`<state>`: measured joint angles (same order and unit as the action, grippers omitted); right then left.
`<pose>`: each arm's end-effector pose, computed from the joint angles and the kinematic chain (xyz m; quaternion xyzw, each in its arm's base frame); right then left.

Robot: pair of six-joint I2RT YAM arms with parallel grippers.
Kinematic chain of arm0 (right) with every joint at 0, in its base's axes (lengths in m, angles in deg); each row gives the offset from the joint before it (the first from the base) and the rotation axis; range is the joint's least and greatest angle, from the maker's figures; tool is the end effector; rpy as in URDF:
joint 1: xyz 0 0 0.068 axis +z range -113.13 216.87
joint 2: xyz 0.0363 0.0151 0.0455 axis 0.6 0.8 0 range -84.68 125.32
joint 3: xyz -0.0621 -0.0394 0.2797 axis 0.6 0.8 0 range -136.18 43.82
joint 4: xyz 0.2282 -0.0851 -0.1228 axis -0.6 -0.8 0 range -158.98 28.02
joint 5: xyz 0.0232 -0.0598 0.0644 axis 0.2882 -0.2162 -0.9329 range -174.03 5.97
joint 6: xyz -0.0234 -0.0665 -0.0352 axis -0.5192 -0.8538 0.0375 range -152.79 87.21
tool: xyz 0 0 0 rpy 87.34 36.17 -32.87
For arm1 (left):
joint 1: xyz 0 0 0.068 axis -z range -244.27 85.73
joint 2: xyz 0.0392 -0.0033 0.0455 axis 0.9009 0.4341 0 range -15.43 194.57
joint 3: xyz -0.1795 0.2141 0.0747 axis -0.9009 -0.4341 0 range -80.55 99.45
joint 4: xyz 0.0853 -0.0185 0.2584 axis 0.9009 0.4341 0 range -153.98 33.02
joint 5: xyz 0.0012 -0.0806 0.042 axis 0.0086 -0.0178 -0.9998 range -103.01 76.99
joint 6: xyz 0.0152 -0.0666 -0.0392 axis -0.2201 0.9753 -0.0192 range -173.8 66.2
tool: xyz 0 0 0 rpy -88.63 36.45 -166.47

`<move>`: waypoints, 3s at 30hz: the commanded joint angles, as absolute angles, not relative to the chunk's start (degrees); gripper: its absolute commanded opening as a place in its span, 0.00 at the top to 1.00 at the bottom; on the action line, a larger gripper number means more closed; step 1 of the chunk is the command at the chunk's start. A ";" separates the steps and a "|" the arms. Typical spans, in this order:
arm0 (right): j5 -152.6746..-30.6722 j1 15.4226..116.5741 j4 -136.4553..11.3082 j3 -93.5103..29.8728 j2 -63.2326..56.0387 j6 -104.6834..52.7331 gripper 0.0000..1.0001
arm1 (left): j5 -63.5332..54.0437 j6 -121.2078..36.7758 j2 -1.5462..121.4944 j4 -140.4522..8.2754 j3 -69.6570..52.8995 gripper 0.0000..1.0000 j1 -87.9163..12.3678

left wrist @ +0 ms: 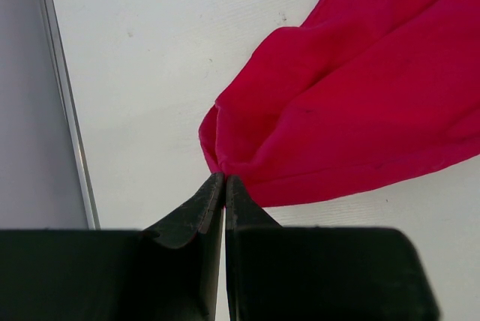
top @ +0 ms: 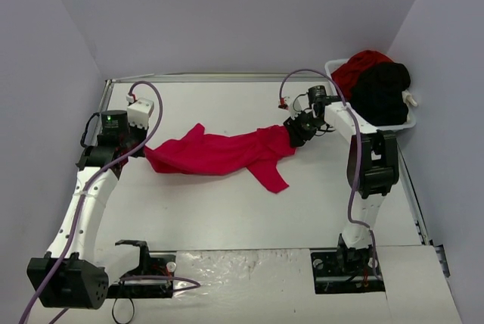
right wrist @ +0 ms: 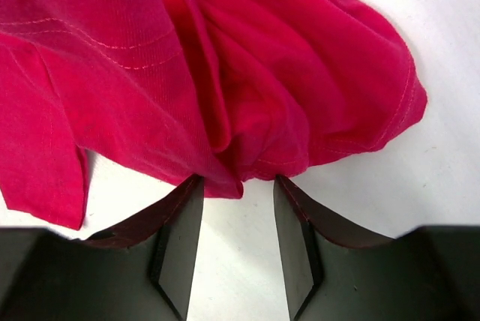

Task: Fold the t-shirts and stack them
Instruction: Flatten out the tshirt

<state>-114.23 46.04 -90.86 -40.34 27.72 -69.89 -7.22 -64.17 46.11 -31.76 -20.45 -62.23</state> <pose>0.4425 0.1059 0.1932 -0.4316 0.8226 0.1765 0.3254 0.2616 -0.0161 0.3358 0.1189 0.8727 -0.0102 0.4734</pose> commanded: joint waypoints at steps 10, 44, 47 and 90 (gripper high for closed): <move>-114.27 46.63 -93.71 -40.21 25.02 -70.14 1.00 | -6.77 -63.55 44.60 -32.52 -20.34 0.98 -63.04; -112.51 48.47 -97.40 -42.23 27.92 -70.14 1.00 | -5.62 -63.55 43.10 -33.05 -21.40 0.98 -63.75; -110.58 48.04 -97.40 -42.32 24.58 -70.06 1.00 | -5.71 -63.29 43.28 -32.96 -21.13 0.98 -63.75; -92.82 40.74 -95.91 -74.99 -4.39 -51.33 1.00 | -9.93 -60.65 42.46 -15.36 16.31 0.98 -63.66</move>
<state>-96.22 41.01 -98.01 -72.69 -14.99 -51.12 -6.02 -58.88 35.70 -12.57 15.41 -63.28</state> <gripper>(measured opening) 0.012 0.029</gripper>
